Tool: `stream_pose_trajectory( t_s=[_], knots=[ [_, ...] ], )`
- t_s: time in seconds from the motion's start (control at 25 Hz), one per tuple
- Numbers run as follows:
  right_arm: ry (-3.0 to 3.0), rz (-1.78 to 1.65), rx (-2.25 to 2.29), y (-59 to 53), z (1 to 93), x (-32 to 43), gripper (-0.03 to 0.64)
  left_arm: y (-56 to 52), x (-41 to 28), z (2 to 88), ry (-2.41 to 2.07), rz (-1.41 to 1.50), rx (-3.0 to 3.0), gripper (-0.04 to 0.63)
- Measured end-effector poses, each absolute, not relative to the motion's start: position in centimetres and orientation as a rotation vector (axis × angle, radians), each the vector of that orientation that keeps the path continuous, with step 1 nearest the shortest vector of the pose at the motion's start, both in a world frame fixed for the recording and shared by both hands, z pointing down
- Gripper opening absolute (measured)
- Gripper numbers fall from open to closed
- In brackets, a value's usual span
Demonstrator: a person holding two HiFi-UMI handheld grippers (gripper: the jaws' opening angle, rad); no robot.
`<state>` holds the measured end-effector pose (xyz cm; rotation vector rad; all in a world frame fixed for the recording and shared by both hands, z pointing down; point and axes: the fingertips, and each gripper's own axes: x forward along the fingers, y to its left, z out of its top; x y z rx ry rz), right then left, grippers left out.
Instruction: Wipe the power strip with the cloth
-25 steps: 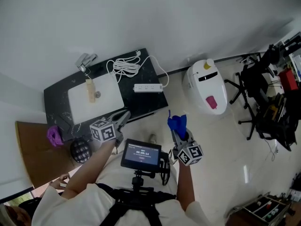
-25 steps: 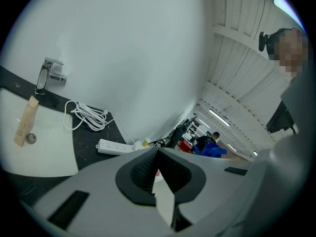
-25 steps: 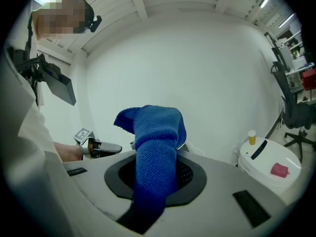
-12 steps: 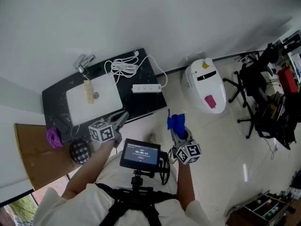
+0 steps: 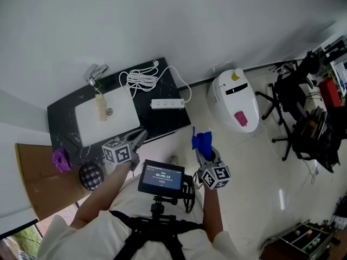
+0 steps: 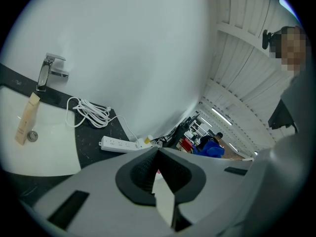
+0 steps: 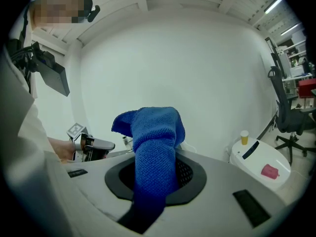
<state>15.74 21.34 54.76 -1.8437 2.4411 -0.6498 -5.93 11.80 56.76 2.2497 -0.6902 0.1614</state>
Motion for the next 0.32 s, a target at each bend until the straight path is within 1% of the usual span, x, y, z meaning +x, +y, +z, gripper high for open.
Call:
stream_pose_trajectory(
  t_s=[0.32],
  knots=[
    [2.419,-0.663,-1.860,21.38,54.84,16.63,0.091,11.51,-5.09,56.80,-0.672,0.169,2.246,0.005]
  ],
)
